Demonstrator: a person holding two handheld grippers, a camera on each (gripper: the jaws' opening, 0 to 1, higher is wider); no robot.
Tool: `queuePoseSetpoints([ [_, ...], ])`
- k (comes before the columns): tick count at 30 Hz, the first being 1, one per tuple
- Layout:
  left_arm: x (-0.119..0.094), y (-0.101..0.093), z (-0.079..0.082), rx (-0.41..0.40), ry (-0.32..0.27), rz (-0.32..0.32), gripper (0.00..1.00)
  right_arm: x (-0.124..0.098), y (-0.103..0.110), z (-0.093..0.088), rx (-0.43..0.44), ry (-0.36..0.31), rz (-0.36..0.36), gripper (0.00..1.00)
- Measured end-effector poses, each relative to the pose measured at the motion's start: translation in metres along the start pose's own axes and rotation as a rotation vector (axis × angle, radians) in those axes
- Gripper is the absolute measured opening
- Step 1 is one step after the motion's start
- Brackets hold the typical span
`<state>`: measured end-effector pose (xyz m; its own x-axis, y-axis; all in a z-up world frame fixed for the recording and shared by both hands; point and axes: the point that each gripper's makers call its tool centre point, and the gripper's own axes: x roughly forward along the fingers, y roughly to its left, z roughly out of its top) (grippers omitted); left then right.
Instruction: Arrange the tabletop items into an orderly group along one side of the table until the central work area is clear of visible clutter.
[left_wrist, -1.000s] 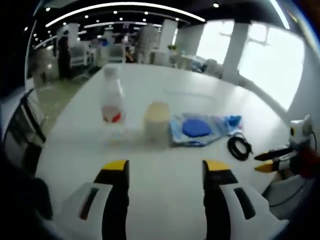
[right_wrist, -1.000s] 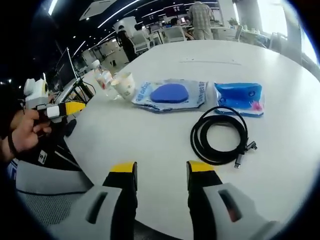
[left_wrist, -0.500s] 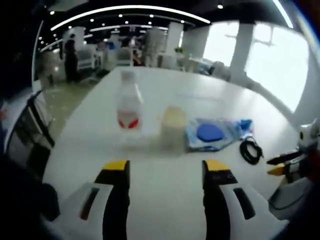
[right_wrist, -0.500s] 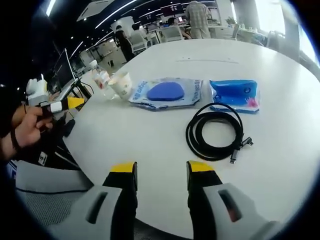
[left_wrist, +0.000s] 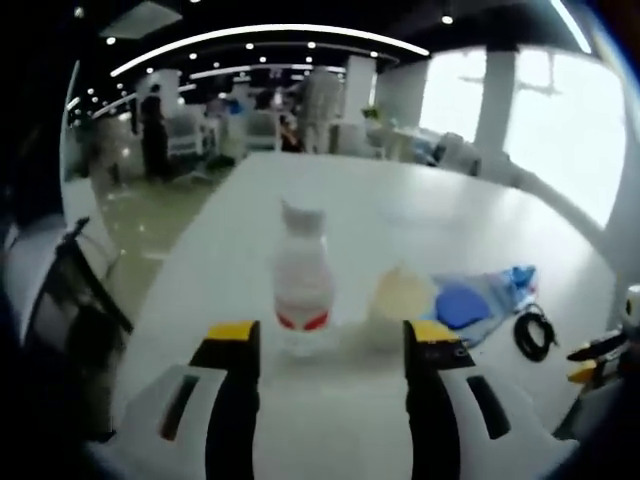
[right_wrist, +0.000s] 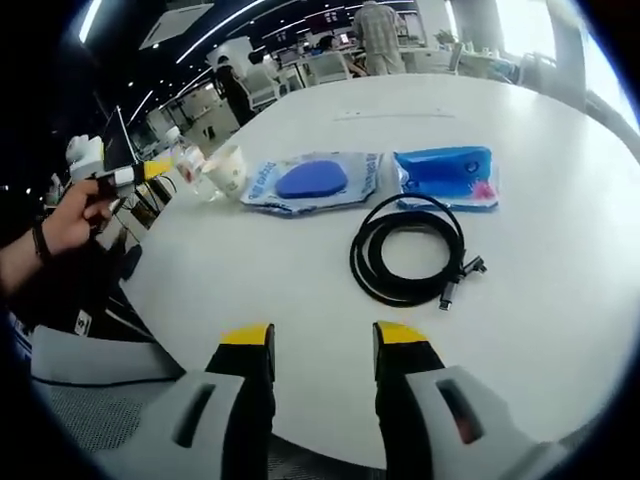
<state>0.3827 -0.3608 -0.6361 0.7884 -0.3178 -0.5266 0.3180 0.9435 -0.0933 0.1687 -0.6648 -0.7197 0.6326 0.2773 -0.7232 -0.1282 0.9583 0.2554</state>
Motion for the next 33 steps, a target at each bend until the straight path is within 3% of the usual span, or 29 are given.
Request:
queuePoseSetpoints([
  [5,0.021,0.006,0.010,0.008,0.003,0.006,0.55,-0.004,-0.004,-0.002,0.017,-0.001,-0.013,0.38],
  [12,0.042,0.011,0.006,0.005,0.038,0.003,0.54,-0.008,-0.014,-0.005,0.033,-0.002,-0.035,0.38],
  [19,0.051,0.017,0.002,-0.045,0.051,0.011,0.46,-0.011,-0.022,-0.010,0.055,0.003,-0.052,0.38],
  [22,0.053,0.015,0.002,-0.062,0.047,-0.002,0.38,-0.012,-0.022,-0.012,0.061,0.005,-0.057,0.38],
  [33,0.058,-0.001,0.002,-0.044,0.044,-0.002,0.37,-0.009,-0.019,-0.017,0.075,0.010,-0.055,0.38],
])
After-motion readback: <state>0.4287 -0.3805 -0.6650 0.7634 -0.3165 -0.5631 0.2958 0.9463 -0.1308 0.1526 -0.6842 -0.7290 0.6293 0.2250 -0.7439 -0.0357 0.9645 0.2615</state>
